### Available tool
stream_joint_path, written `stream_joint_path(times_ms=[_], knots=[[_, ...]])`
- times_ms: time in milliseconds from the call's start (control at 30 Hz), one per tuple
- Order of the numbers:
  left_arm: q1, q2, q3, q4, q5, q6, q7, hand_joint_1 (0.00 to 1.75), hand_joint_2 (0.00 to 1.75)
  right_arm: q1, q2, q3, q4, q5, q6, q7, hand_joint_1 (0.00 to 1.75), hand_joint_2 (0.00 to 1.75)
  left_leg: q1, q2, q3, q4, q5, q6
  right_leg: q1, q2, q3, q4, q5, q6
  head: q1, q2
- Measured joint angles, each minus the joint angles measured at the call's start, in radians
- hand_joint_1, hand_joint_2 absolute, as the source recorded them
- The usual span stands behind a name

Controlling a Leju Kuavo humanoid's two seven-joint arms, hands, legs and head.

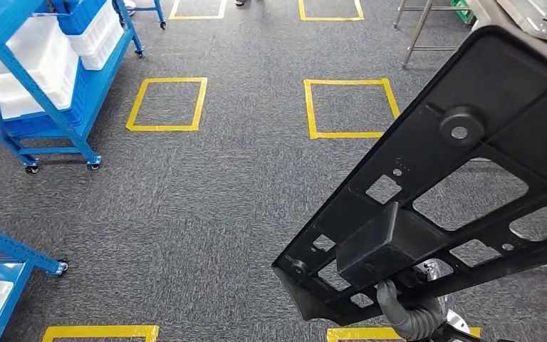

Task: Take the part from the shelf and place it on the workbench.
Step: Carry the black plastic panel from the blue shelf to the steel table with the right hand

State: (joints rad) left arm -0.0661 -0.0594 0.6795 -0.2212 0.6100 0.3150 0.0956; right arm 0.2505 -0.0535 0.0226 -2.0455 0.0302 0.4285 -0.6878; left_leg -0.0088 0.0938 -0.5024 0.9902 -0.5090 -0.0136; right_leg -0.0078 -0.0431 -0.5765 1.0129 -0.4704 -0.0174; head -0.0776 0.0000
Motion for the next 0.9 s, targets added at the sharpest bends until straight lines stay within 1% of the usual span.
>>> stream_joint_path(times_ms=[33, 67, 100, 133, 167, 200, 233, 267, 300, 333, 367, 400, 433, 467, 500, 533, 567, 600, 633, 667, 700, 733, 767, 800, 833, 867, 900], knots=[[0.000, 0.000, 0.000, 0.000, 0.000, 0.000, 0.000, 0.00, 1.75, -0.003, 0.001, 0.000, 0.002, 0.000, -0.003, 0.000, 1.75, 1.75, 0.003, -0.021, -0.011, 0.029, -0.021, -0.004, -0.002, 0.011, 0.001, -0.003, 0.002, -0.006, 0.000, 0.000], [0.000, 0.000, 0.000, 0.000, 0.000, 0.001, 0.000, 0.00, 1.75, -0.008, 0.001, 0.001, 0.003, 0.001, -0.006, 0.000, 1.75, 1.75, 0.006, -0.047, -0.032, 0.079, -0.050, -0.007, -0.003, 0.021, 0.002, -0.004, 0.004, -0.011, 0.000, 0.000], [0.002, 0.000, 0.001, 0.000, 0.000, 0.002, 0.000, 0.00, 1.75, -0.012, 0.002, 0.002, 0.006, 0.003, -0.011, 0.000, 1.75, 1.75, 0.008, -0.071, -0.063, 0.147, -0.084, -0.009, -0.003, 0.032, 0.001, -0.004, 0.004, -0.015, 0.000, 0.000], [0.004, 0.000, 0.002, 0.000, 0.000, 0.002, 0.000, 0.00, 1.75, -0.015, 0.003, 0.003, 0.010, 0.009, -0.018, 0.000, 1.75, 1.75, 0.009, -0.081, -0.099, 0.219, -0.113, -0.010, -0.002, 0.044, 0.000, -0.004, 0.004, -0.017, 0.000, 0.000], [0.006, 0.000, 0.003, 0.000, 0.000, 0.003, -0.001, 0.00, 1.75, -0.016, 0.003, 0.004, 0.013, 0.021, -0.029, 0.000, 1.75, 1.75, 0.010, -0.084, -0.128, 0.275, -0.129, -0.010, 0.000, 0.057, 0.000, -0.003, 0.005, -0.017, 0.000, 0.000], [0.008, 0.000, 0.005, 0.000, 0.000, 0.004, -0.001, 0.00, 1.75, -0.016, 0.003, 0.004, 0.017, 0.044, -0.048, 0.002, 1.75, 1.75, 0.010, -0.085, -0.144, 0.301, -0.128, -0.010, 0.001, 0.069, 0.000, -0.002, 0.004, -0.018, 0.000, 0.000], [0.009, 0.000, 0.006, 0.000, 0.000, 0.005, -0.002, 0.00, 1.75, -0.016, 0.003, 0.006, 0.022, 0.077, -0.072, 0.005, 1.75, 1.75, 0.010, -0.086, -0.145, 0.294, -0.111, -0.009, 0.001, 0.081, 0.001, -0.001, 0.004, -0.018, 0.000, 0.000], [0.008, 0.000, 0.008, 0.000, 0.000, 0.005, -0.003, 0.00, 1.75, -0.018, 0.001, 0.011, 0.030, 0.136, -0.116, 0.015, 1.75, 1.75, 0.011, -0.091, -0.124, 0.241, -0.073, -0.006, 0.001, 0.093, 0.002, 0.000, 0.004, -0.017, 0.000, 0.000], [0.008, 0.000, 0.010, 0.000, 0.000, 0.005, -0.004, 0.00, 1.75, -0.019, -0.001, 0.019, 0.042, 0.207, -0.168, 0.029, 1.75, 1.75, 0.012, -0.105, -0.093, 0.168, -0.033, -0.003, 0.001, 0.104, 0.002, 0.002, 0.004, -0.016, 0.000, 0.000], [0.007, 0.000, 0.013, 0.000, 0.000, 0.006, -0.005, 0.00, 1.75, -0.020, -0.005, 0.029, 0.057, 0.269, -0.216, 0.043, 1.75, 1.75, 0.013, -0.123, -0.064, 0.098, -0.004, 0.000, 0.001, 0.115, 0.001, 0.006, 0.003, -0.012, 0.000, 0.000], [0.006, 0.000, 0.016, 0.000, 0.000, 0.006, -0.006, 0.00, 1.75, -0.019, -0.010, 0.040, 0.071, 0.313, -0.253, 0.051, 1.75, 1.75, 0.013, -0.139, -0.040, 0.041, 0.017, 0.004, 0.001, 0.125, -0.001, 0.008, 0.003, -0.007, 0.000, 0.000], [0.004, 0.000, 0.018, 0.000, 0.000, 0.005, -0.007, 0.00, 1.75, -0.016, -0.015, 0.049, 0.081, 0.303, -0.254, 0.046, 1.75, 1.75, 0.012, -0.149, -0.031, 0.017, 0.021, 0.007, 0.000, 0.133, -0.005, 0.010, 0.004, -0.001, 0.000, 0.000], [0.002, 0.000, 0.019, 0.000, 0.000, 0.004, -0.008, 0.00, 1.75, -0.011, -0.019, 0.056, 0.085, 0.253, -0.232, 0.033, 1.75, 1.75, 0.010, -0.148, -0.030, 0.012, 0.020, 0.010, -0.002, 0.139, -0.009, 0.010, 0.006, 0.006, 0.000, 0.000], [0.001, -0.001, 0.020, 0.000, 0.000, 0.003, -0.009, 0.00, 1.75, -0.006, -0.023, 0.063, 0.085, 0.176, -0.193, 0.018, 1.75, 1.75, 0.010, -0.142, -0.030, 0.010, 0.024, 0.016, -0.004, 0.144, -0.012, 0.009, 0.008, 0.013, 0.000, 0.000], [0.000, -0.001, 0.020, 0.000, 0.000, 0.002, -0.009, 0.00, 1.75, -0.002, -0.025, 0.068, 0.079, 0.083, -0.141, 0.007, 1.75, 1.75, 0.009, -0.133, -0.028, 0.004, 0.028, 0.023, -0.005, 0.136, -0.015, 0.013, 0.004, 0.018, 0.000, 0.000], [0.000, 0.000, 0.020, 0.000, 0.000, 0.001, -0.009, 0.00, 1.75, 0.000, -0.025, 0.069, 0.071, 0.001, -0.090, 0.002, 1.75, 1.75, 0.009, -0.123, -0.027, -0.002, 0.033, 0.031, -0.004, 0.117, -0.023, 0.030, -0.008, 0.022, 0.000, 0.000], [0.001, 0.000, 0.020, 0.000, 0.000, 0.001, -0.009, 0.00, 1.75, 0.000, -0.025, 0.068, 0.062, -0.066, -0.041, 0.000, 1.75, 1.75, 0.010, -0.111, -0.025, -0.008, 0.037, 0.037, -0.003, 0.094, -0.041, 0.068, -0.032, 0.026, 0.000, 0.000], [0.002, 0.000, 0.020, 0.000, 0.000, 0.001, -0.009, 0.00, 1.75, -0.001, -0.024, 0.065, 0.053, -0.113, -0.002, 0.000, 1.75, 1.75, 0.007, -0.099, -0.025, -0.010, 0.037, 0.040, -0.003, 0.070, -0.068, 0.125, -0.064, 0.030, 0.000, 0.000], [0.004, 0.000, 0.020, 0.000, 0.000, 0.000, -0.009, 0.00, 1.75, -0.001, -0.023, 0.063, 0.049, -0.135, 0.021, 0.000, 1.75, 1.75, 0.006, -0.089, -0.025, -0.011, 0.037, 0.043, -0.004, 0.058, -0.099, 0.191, -0.097, 0.033, 0.000, 0.000], [0.004, 0.000, 0.020, 0.000, 0.000, 0.000, -0.009, 0.00, 1.75, 0.000, -0.022, 0.061, 0.048, -0.143, 0.033, 0.000, 1.75, 1.75, 0.004, -0.077, -0.025, -0.010, 0.036, 0.043, -0.006, 0.054, -0.129, 0.253, -0.120, 0.037, 0.000, 0.000], [0.004, 0.000, 0.020, 0.000, 0.000, 0.001, -0.009, 0.00, 1.75, 0.001, -0.022, 0.060, 0.047, -0.129, 0.031, 0.003, 1.75, 1.75, 0.004, -0.065, -0.025, -0.010, 0.035, 0.043, -0.007, 0.051, -0.145, 0.286, -0.125, 0.040, 0.000, 0.000], [0.004, 0.000, 0.021, 0.000, 0.000, 0.001, -0.008, 0.00, 1.75, 0.001, -0.022, 0.060, 0.049, -0.091, 0.016, 0.010, 1.75, 1.75, 0.003, -0.054, -0.024, -0.010, 0.034, 0.043, -0.008, 0.049, -0.143, 0.281, -0.111, 0.042, 0.000, 0.000], [0.004, -0.001, 0.022, 0.000, 0.000, 0.001, -0.008, 0.00, 1.75, -0.001, -0.022, 0.060, 0.053, -0.021, -0.015, 0.022, 1.75, 1.75, 0.003, -0.042, -0.023, -0.010, 0.033, 0.041, -0.008, 0.042, -0.120, 0.238, -0.081, 0.043, 0.000, 0.000], [0.003, -0.002, 0.023, 0.000, 0.000, 0.001, -0.007, 0.00, 1.75, -0.004, -0.022, 0.059, 0.058, 0.070, -0.059, 0.036, 1.75, 1.75, 0.003, -0.032, -0.020, -0.010, 0.031, 0.039, -0.008, 0.028, -0.081, 0.166, -0.045, 0.042, 0.000, 0.000], [0.003, -0.003, 0.025, 0.000, 0.000, 0.000, -0.007, 0.00, 1.75, -0.007, -0.022, 0.060, 0.068, 0.168, -0.100, 0.045, 1.75, 1.75, 0.001, -0.024, -0.018, -0.008, 0.028, 0.035, -0.004, 0.008, -0.042, 0.093, -0.021, 0.038, 0.000, 0.000], [0.003, -0.004, 0.026, 0.000, 0.000, 0.000, -0.007, 0.00, 1.75, -0.010, -0.022, 0.061, 0.080, 0.244, -0.127, 0.044, 1.75, 1.75, -0.002, -0.017, -0.016, -0.007, 0.025, 0.031, -0.001, -0.006, -0.013, 0.038, -0.005, 0.032, 0.000, 0.000], [0.002, -0.004, 0.026, 0.000, 0.000, -0.002, -0.007, 0.00, 1.75, -0.011, -0.023, 0.061, 0.090, 0.280, -0.127, 0.035, 1.75, 1.75, -0.004, -0.011, -0.014, -0.006, 0.022, 0.027, 0.003, -0.016, 0.001, 0.008, -0.001, 0.025, 0.000, 0.000]])
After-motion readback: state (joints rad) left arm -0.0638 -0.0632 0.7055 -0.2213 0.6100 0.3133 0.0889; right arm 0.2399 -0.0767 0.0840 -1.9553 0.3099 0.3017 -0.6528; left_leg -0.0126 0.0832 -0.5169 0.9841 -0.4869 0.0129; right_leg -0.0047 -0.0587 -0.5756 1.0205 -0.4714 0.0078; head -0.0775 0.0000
